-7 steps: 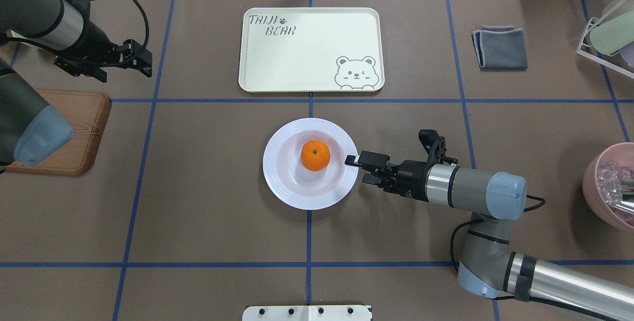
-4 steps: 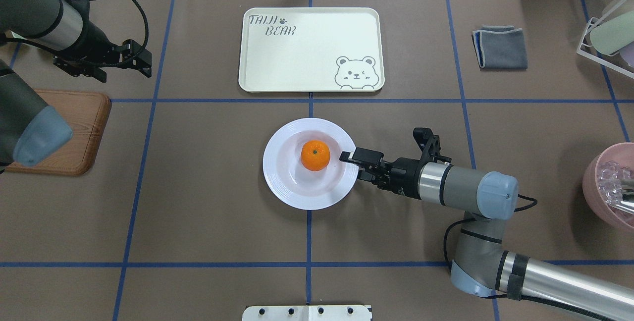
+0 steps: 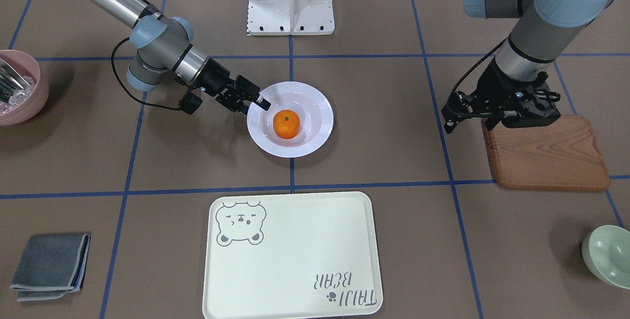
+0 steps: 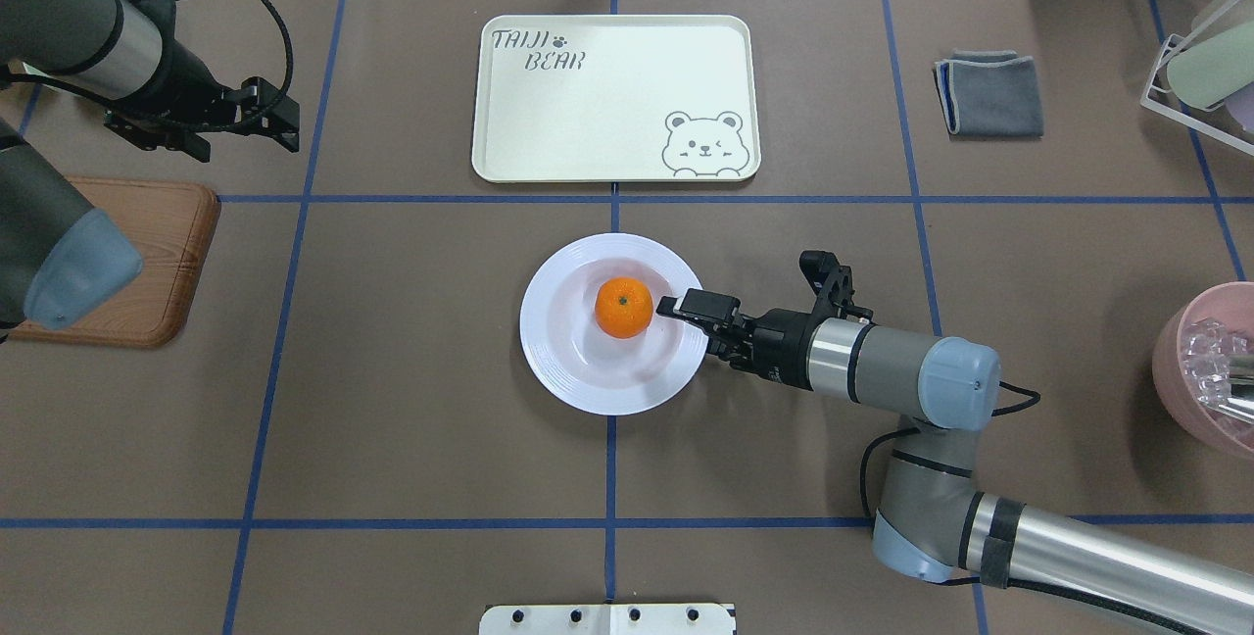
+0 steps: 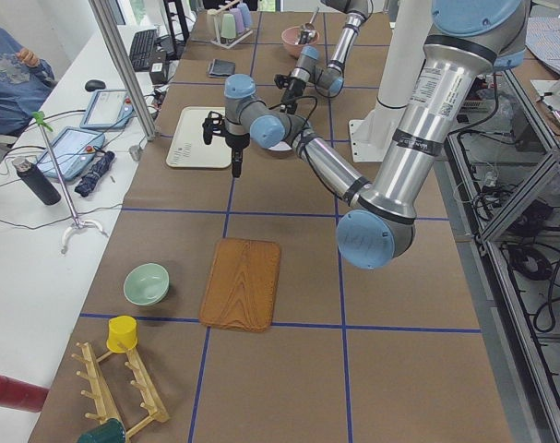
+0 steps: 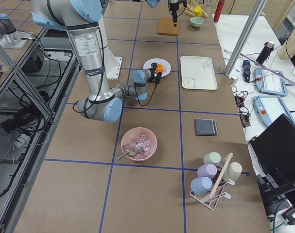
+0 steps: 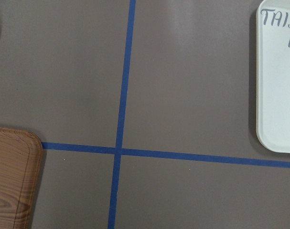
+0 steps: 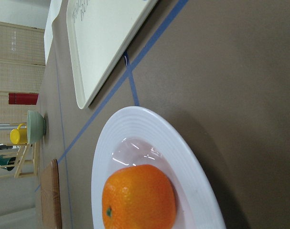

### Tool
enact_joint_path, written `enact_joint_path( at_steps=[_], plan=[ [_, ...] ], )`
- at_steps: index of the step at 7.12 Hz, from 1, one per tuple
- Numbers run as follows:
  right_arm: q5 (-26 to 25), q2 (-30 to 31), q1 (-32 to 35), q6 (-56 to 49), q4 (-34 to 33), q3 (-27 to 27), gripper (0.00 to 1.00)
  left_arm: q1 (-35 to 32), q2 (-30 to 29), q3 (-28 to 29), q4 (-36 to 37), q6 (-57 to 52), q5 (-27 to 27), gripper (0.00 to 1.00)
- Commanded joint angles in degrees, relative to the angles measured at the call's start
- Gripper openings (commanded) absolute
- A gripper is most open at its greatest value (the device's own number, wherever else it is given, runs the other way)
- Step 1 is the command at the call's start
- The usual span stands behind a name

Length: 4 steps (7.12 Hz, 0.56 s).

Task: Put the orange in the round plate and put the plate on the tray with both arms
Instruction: 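Grip the white plate rim with the right gripper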

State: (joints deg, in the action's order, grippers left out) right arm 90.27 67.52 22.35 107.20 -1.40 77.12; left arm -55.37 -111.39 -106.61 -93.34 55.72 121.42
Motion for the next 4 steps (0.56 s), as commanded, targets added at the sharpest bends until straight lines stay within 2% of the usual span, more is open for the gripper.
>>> enact_joint_path(
  at_steps=[1, 3, 4],
  plan=[
    [-0.09, -0.46, -0.11, 0.82, -0.01, -0.30, 0.51, 0.09, -0.06, -0.09, 0.00, 0.00, 0.05, 0.98],
    [-0.18, -0.46, -0.11, 0.82, 0.08, -0.21, 0.18, 0.00, -0.06, -0.18, 0.00, 0.00, -0.13, 0.98],
    [-0.18, -0.46, -0.11, 0.82, 0.16, -0.04, 0.09, 0.09, -0.06, -0.18, 0.00, 0.00, -0.13, 0.98]
  ],
)
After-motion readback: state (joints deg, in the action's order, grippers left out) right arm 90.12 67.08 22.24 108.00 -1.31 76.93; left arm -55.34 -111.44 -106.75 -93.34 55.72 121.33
